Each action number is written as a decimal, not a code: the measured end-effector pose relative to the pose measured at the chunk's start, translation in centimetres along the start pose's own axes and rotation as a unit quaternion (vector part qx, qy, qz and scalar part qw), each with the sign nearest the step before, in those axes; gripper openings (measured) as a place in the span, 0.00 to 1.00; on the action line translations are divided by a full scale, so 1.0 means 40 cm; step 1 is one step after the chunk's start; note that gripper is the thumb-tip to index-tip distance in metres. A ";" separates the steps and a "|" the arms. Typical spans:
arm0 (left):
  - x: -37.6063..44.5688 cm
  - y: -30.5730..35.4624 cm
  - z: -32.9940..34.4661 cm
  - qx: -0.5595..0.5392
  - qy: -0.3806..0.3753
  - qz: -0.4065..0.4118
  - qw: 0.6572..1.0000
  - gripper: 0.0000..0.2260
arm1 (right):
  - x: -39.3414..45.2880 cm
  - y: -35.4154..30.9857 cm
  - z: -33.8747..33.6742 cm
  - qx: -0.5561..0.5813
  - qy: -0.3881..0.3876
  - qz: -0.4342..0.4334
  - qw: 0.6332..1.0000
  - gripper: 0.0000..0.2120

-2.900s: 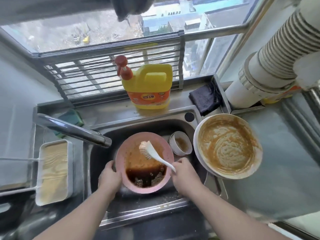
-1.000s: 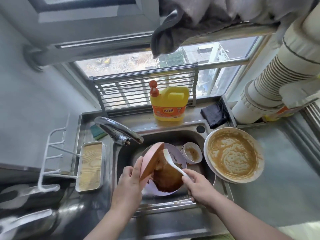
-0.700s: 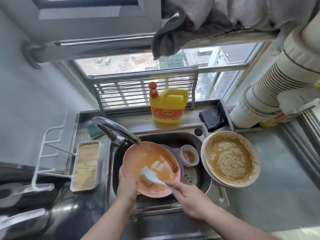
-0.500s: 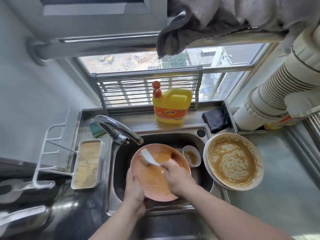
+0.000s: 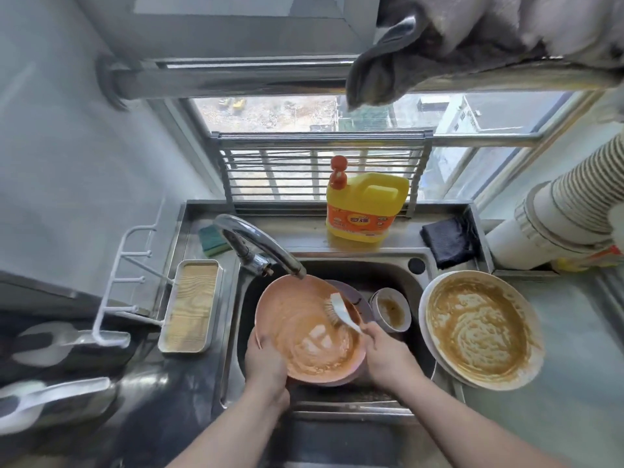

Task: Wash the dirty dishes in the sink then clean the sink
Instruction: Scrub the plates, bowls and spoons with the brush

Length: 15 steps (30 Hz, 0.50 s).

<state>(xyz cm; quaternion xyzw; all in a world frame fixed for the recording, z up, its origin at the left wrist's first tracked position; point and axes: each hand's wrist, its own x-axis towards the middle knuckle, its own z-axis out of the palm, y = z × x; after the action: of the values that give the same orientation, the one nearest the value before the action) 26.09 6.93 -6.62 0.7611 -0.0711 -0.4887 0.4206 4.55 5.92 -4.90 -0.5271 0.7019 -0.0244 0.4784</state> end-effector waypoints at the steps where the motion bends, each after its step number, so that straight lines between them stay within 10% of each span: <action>1: 0.013 0.009 -0.008 -0.002 0.011 0.001 1.000 0.13 | -0.033 0.037 0.009 -0.002 -0.012 0.012 1.000 0.09; 15: 0.034 0.008 0.000 0.031 0.007 -0.007 0.999 0.14 | -0.122 0.022 0.101 0.044 -0.093 -0.033 0.994 0.09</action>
<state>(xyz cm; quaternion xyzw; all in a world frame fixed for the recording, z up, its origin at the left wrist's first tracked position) 26.90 6.03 -7.30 0.7779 -0.0780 -0.4835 0.3938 6.66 11.94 -4.38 -0.5285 0.6346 -0.0222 0.5635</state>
